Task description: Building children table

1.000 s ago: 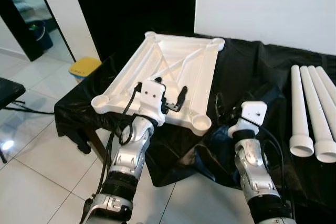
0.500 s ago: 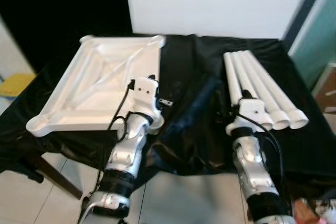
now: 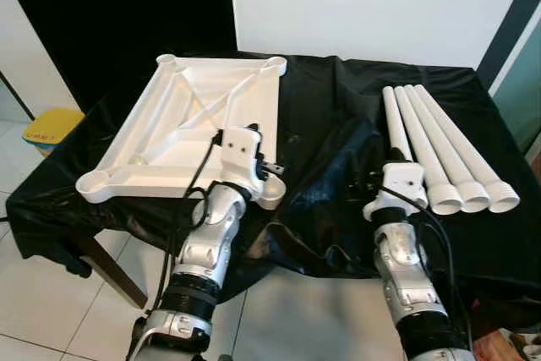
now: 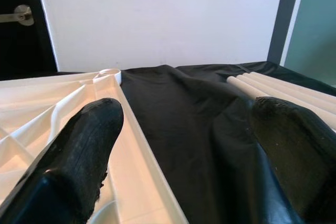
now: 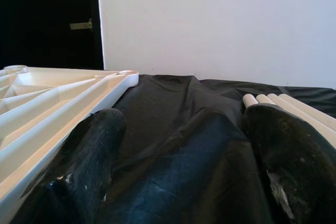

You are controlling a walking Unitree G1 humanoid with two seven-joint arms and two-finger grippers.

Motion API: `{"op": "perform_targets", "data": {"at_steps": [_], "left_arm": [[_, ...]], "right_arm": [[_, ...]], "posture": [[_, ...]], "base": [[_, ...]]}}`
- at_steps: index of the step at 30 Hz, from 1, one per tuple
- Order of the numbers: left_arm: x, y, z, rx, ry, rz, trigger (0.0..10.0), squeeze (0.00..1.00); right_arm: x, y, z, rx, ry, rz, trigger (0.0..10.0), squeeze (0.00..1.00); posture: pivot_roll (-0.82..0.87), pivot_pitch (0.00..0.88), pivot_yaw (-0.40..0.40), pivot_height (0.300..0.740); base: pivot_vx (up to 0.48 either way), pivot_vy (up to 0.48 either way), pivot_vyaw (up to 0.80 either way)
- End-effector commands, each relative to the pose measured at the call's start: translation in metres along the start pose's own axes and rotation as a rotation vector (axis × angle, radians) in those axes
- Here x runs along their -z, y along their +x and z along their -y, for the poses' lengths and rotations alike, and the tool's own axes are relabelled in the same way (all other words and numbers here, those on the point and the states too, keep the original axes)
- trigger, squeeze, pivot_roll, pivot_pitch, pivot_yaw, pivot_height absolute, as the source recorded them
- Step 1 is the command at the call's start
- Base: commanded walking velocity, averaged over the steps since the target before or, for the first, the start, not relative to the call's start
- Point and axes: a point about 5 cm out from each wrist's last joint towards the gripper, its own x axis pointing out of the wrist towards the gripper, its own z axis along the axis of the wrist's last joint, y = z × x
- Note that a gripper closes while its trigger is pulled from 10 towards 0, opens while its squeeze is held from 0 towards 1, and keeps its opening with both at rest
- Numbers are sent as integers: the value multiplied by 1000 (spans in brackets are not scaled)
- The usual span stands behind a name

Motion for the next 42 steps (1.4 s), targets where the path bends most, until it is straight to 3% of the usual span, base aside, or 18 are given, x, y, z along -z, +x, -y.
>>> {"op": "perform_targets", "data": {"at_steps": [1,14,16,18,20,24,31,35,42], "left_arm": [[0,1,6,23,-6,-5,10000,0],[1,-1,18,122,14,-24,10000,0],[1,-4,32,284,55,-58,10000,0],[1,-5,36,335,62,-67,10000,0],[1,-5,36,335,62,-67,10000,0],[-6,-6,52,459,39,-83,10000,0],[-8,-8,62,521,29,-90,10000,0],[-11,-8,68,554,45,-94,10000,0],[-15,-9,68,558,37,-94,10000,0]], "right_arm": [[1,0,6,24,-11,-4,10000,0],[8,0,18,136,-44,-62,10000,0],[13,0,33,251,-80,-123,10000,0],[14,0,37,273,-101,-134,10000,0],[14,0,37,273,-101,-134,10000,0],[11,7,48,270,-134,-149,10000,0],[12,15,53,253,-119,-178,10000,0],[23,23,61,262,-106,-289,10000,0],[38,24,54,205,-57,-399,10000,0]], "posture": [[-31,0,1,740],[-31,0,1,740],[-25,0,-4,740],[-25,0,-4,740],[-25,0,-4,740],[-39,65,-8,740],[-41,81,-7,740],[-39,100,-1,740],[-24,110,0,740]], "base": [[0,0,0],[0,0,0],[0,0,0],[0,0,0],[0,0,0],[0,0,0],[0,0,0],[0,0,0],[0,0,0]]}}
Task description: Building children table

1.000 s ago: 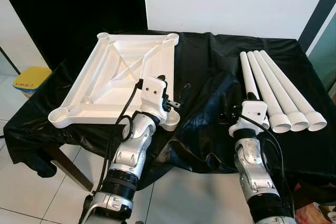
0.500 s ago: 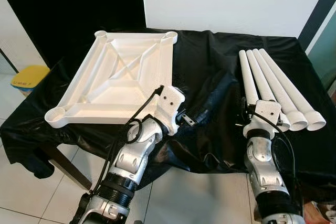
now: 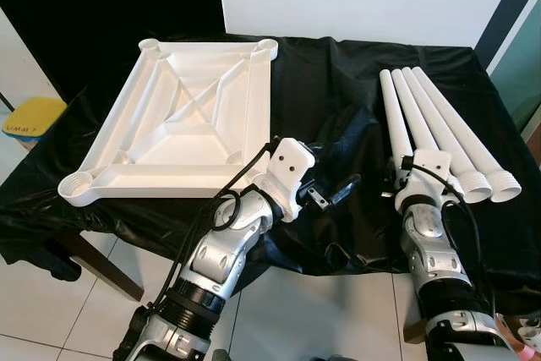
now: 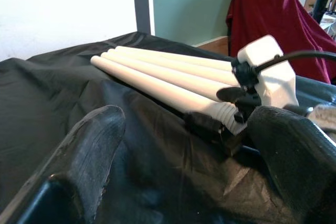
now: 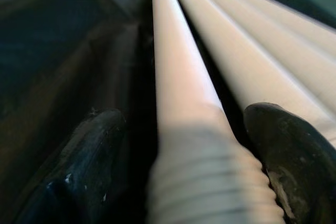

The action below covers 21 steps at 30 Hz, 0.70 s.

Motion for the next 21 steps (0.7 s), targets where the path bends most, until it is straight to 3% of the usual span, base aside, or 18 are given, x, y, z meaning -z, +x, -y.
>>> {"op": "perform_targets", "data": {"at_steps": [1,3,16,17,18,19,21], "left_arm": [[0,-4,4,70,-9,-11,10000,0],[-1,-5,5,64,-18,-18,10000,0],[-1,-7,9,47,-40,-28,10000,0],[-1,-7,9,43,-45,-30,10000,0],[-1,-7,9,43,-45,-30,10000,0],[-1,-7,9,35,-49,-33,10000,0],[-1,-7,8,30,-52,-34,10000,0]], "right_arm": [[10,1,-6,-45,12,-72,10000,0],[14,2,-12,-82,35,-121,10000,0],[16,5,-13,-113,70,-154,10000,0],[17,4,-13,-126,69,-167,3137,0],[17,4,-13,-126,69,-167,3137,0],[19,3,-15,-151,86,-179,0,0],[20,2,-16,-167,98,-188,0,0]], "posture": [[-14,115,2,740],[-12,119,0,740],[-9,118,-20,740],[-11,115,-23,740],[-11,115,-23,740],[-9,111,-26,740],[-10,109,-26,740]], "base": [[0,0,0],[0,0,0],[0,0,0],[0,0,0],[0,0,0],[0,0,0],[0,0,0]]}}
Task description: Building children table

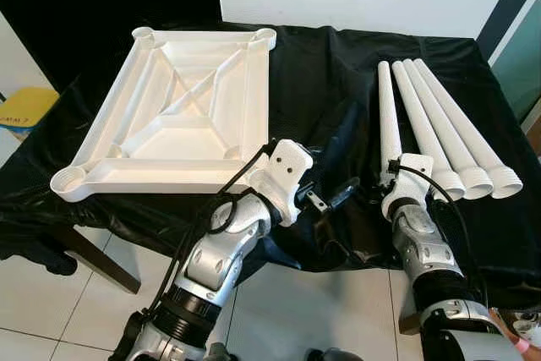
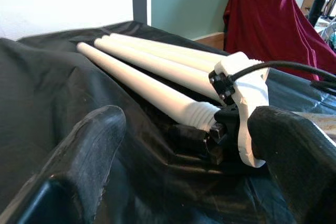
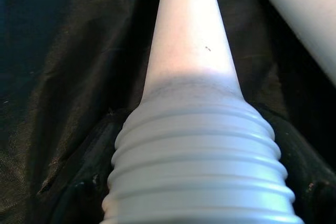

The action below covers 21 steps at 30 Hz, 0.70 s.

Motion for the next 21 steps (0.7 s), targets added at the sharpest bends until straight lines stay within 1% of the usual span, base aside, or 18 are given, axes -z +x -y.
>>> {"op": "perform_targets", "data": {"at_steps": [1,2,4,5,8,9,11,12,13,14,15,16,17,18,20,21], "left_arm": [[1,-1,0,8,-3,-10,10000,0],[1,-1,0,8,-3,-10,10000,0],[0,0,-6,-16,8,-18,10000,0],[0,0,-6,-16,8,-18,10000,0],[-1,0,-12,-41,13,-29,10000,0],[-2,0,-15,-49,5,-28,10000,0],[-4,1,-18,-52,6,-23,10000,0],[-4,1,-18,-52,6,-23,10000,0],[-5,2,-20,-43,-8,-24,10000,0],[-6,3,-21,-32,-11,-19,10000,43],[-7,3,-22,-22,-23,-17,10000,43],[-7,3,-22,-22,-23,-17,10000,43],[-7,4,-25,-12,-60,-17,10000,1000],[-7,4,-25,-12,-60,-17,10000,1000],[-11,7,-30,11,-118,1,10000,1000],[-11,7,-30,11,-118,1,10000,1000]], "right_arm": [[13,-3,-2,-30,31,-65,0,0],[13,-3,-2,-30,31,-65,0,0],[13,-7,-6,-62,66,-56,0,0],[13,-7,-6,-62,66,-56,0,0],[12,-10,-7,-81,95,-40,0,0],[10,-11,-7,-86,98,-25,10000,0],[-1,-11,-6,-99,114,47,10000,0],[-1,-11,-6,-99,114,47,10000,0],[-5,-12,-5,-102,116,71,10000,0],[-10,-12,-4,-94,106,100,10000,0],[-15,-12,-2,-91,101,128,10000,0],[-15,-12,-2,-91,101,128,10000,0],[-19,-13,-1,-80,97,160,10000,0],[-19,-13,-1,-80,97,160,10000,0],[-26,-17,-4,-100,90,226,10000,0],[-26,-17,-4,-100,90,226,10000,0]], "posture": [[-10,104,-28,740],[-10,104,-28,740],[-8,92,-32,740],[-8,92,-32,740],[-7,87,-32,740],[-8,82,-34,740],[-8,80,-36,740],[-8,80,-36,740],[-7,81,-37,740],[-6,81,-40,740],[-6,81,-40,740],[-6,81,-40,740],[-6,82,-41,740],[-6,82,-41,740],[-11,80,-40,740],[-11,80,-40,740]], "base": [[0,0,0],[0,0,0],[0,0,0],[0,0,0],[0,0,0],[0,0,0],[0,0,0],[0,0,0],[0,0,0],[0,0,0],[0,0,0],[0,0,0],[0,0,0],[0,0,0],[0,0,0],[0,0,0]]}}
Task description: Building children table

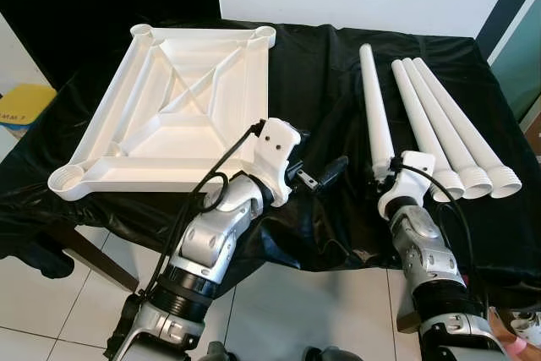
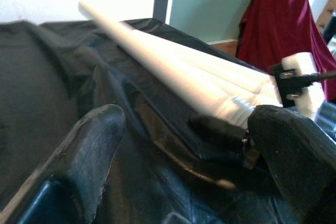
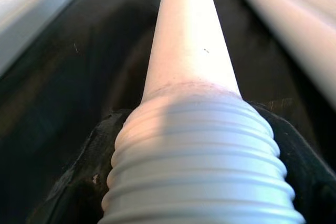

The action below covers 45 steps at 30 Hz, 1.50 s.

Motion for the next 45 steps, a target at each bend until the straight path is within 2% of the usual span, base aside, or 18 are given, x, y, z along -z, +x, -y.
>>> {"op": "perform_targets", "data": {"at_steps": [1,2,4,5,6,7,13,22,34,37,38,40,45], "left_arm": [[-2,2,1,78,-36,0,10000,1000],[-6,5,-2,82,-61,10,10000,1000],[-8,7,-3,84,-78,16,10000,1000],[-10,9,-4,108,-111,20,10000,224],[-10,9,-4,108,-111,20,10000,224],[-13,13,-4,144,-160,24,10000,0],[-17,19,-8,178,-216,19,10000,0],[-18,30,-28,115,-277,-26,10000,0],[-25,37,-45,54,-340,-25,10000,0],[-30,39,-58,-4,-390,-26,10000,0],[-30,39,-58,-4,-390,-26,10000,0],[-36,39,-69,-47,-441,-10,10000,0],[-43,37,-83,-98,-499,10,10000,0]], "right_arm": [[-7,-3,-2,-18,-8,57,10000,0],[-9,-5,-10,-72,-17,80,10000,0],[-10,-8,-15,-109,-23,92,10000,0],[-12,-11,-23,-164,-17,111,10000,0],[-12,-11,-23,-164,-17,111,10000,0],[-14,-15,-32,-222,-3,139,10000,0],[-17,-21,-44,-293,-4,182,10000,0],[-20,-34,-63,-431,-28,232,10000,0],[-19,-44,-71,-516,-44,244,10000,0],[-12,-51,-76,-571,-50,222,10000,0],[-12,-51,-76,-571,-50,222,10000,0],[-9,-56,-78,-595,-51,208,10000,0],[-7,-59,-80,-620,-57,195,10000,0]], "posture": [[-11,80,-40,740],[-20,78,-34,740],[-24,77,-32,740],[-35,77,-26,740],[-35,77,-26,740],[-39,76,-22,740],[-49,78,-16,740],[-90,96,10,740],[-96,111,15,740],[-97,117,17,740],[-97,117,17,740],[-95,122,17,740],[-92,129,16,740]], "base": [[0,0,0],[0,0,0],[0,0,0],[0,0,0],[0,0,0],[0,0,0],[0,0,0],[0,0,0],[0,0,0],[0,0,0],[0,0,0],[0,0,0],[0,0,0]]}}
